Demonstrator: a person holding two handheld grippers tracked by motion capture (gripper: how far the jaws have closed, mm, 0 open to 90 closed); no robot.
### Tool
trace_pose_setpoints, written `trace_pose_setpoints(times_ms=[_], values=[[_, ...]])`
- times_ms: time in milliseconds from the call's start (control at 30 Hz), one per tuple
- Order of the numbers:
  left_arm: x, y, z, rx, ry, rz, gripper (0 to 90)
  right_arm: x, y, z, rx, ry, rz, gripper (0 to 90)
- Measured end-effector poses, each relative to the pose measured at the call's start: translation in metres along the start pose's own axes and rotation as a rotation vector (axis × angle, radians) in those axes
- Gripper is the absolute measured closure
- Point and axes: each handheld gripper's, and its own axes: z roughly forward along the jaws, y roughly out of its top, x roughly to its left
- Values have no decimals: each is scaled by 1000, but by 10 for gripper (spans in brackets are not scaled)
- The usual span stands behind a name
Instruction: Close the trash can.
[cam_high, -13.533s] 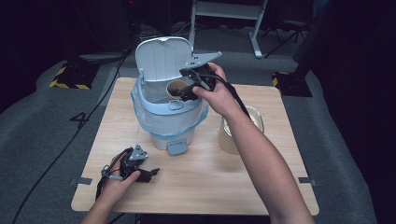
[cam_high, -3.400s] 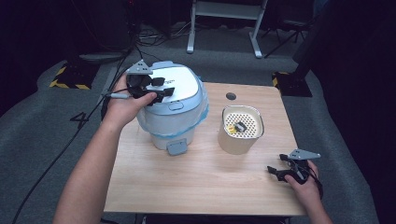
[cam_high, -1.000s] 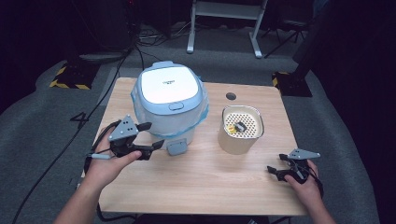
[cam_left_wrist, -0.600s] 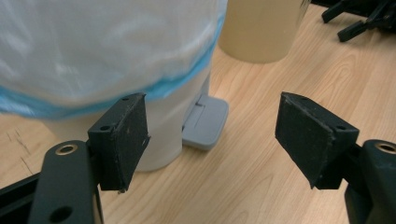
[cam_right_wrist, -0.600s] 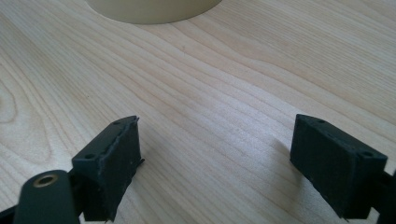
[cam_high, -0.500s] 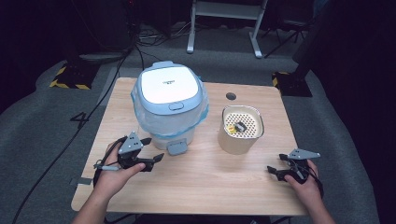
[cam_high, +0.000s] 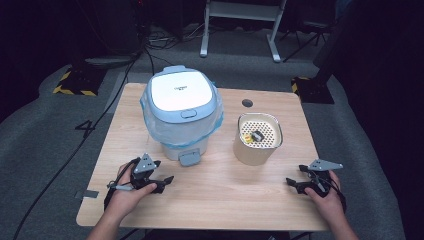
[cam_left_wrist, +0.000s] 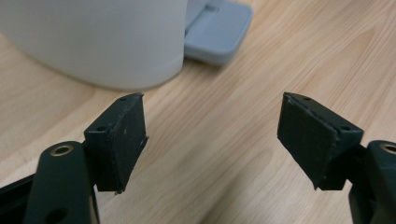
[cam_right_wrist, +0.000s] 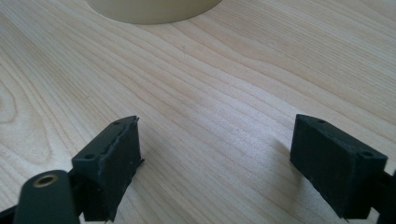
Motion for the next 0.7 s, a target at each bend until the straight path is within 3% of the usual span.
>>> trace_pose_setpoints(times_ms=[167,333,700], values=[[4,-8,6,48,4,-16,212,0,0,0,0,0,0,161],[6,-11,11,112,43,19,210,0,0,0,0,0,0,161],[8,-11,13,116,51,0,172,0,0,0,0,0,0,161]])
